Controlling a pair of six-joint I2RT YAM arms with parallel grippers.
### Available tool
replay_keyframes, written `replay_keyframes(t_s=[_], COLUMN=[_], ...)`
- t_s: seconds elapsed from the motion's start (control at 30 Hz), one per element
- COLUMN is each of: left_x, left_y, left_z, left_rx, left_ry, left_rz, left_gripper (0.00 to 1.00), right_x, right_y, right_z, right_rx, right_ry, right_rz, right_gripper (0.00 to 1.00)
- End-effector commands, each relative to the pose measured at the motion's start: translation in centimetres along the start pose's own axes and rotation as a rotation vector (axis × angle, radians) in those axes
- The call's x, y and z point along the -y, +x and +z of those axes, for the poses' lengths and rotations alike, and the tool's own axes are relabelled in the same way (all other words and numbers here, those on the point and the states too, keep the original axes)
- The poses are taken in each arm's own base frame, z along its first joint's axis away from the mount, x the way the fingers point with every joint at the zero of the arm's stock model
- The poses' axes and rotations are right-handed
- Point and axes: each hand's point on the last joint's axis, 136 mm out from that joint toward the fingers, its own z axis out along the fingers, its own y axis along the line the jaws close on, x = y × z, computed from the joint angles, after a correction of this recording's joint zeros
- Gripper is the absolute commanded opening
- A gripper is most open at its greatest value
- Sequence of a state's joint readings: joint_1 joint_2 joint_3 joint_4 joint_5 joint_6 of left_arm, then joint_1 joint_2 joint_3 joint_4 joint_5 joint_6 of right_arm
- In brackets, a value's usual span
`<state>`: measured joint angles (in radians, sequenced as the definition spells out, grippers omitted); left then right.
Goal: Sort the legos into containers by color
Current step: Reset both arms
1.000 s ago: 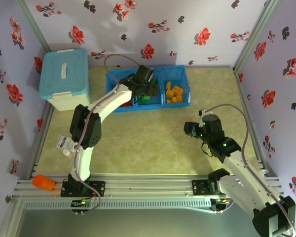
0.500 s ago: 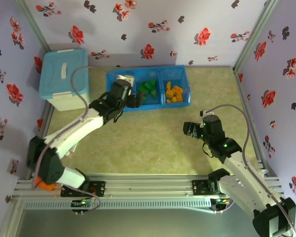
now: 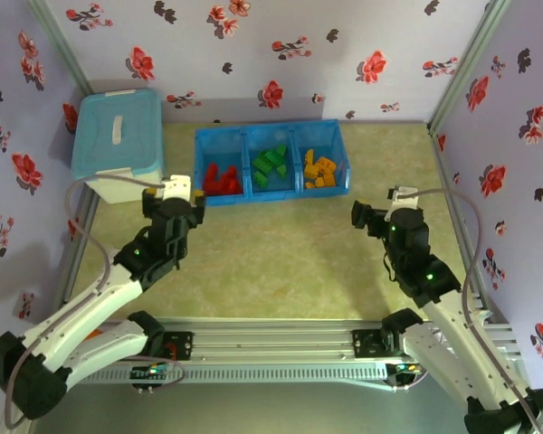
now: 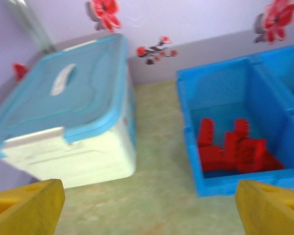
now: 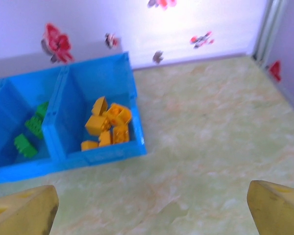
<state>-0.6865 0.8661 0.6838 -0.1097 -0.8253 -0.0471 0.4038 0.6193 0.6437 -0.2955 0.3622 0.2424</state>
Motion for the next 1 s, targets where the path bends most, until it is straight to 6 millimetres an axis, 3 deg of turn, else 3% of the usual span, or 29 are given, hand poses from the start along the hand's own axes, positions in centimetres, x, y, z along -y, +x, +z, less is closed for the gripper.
replay_keyframes(t_s=[0.0, 0.17, 0.47, 0.6, 0.7, 0.97], left_x=[-3.8, -6.7, -7.6, -7.7, -7.9, -8.1], left_y=[0.9, 4.3, 8.9, 11.5, 12.9, 13.4], left_z=[-0.8, -1.9, -2.1, -2.0, -2.1, -2.1], left_rx=[0.058, 0.042, 0.007, -0.02, -0.032, -0.017], left_ry=[-0.175, -0.308, -0.376, -0.392, -0.4, -0.408], left_rz=[0.005, 0.008, 0.006, -0.004, -0.02, -0.049], left_gripper=[0.9, 0.92, 0.99, 0.99, 0.99, 1.0], right_x=[2.6, 5.6, 10.0, 10.8, 10.9, 10.9], right_y=[-0.5, -0.1, 4.5, 7.1, 8.0, 9.3], right_z=[-0.5, -2.1, -3.8, -3.4, -3.2, -2.4], right_rx=[0.074, 0.176, 0.183, 0.149, 0.142, 0.114], right_ry=[0.132, 0.248, 0.431, 0.456, 0.453, 0.46], right_rz=[-0.031, -0.013, 0.018, 0.018, 0.016, -0.002], right_gripper=[0.99, 0.99, 0.99, 0.99, 0.99, 0.99])
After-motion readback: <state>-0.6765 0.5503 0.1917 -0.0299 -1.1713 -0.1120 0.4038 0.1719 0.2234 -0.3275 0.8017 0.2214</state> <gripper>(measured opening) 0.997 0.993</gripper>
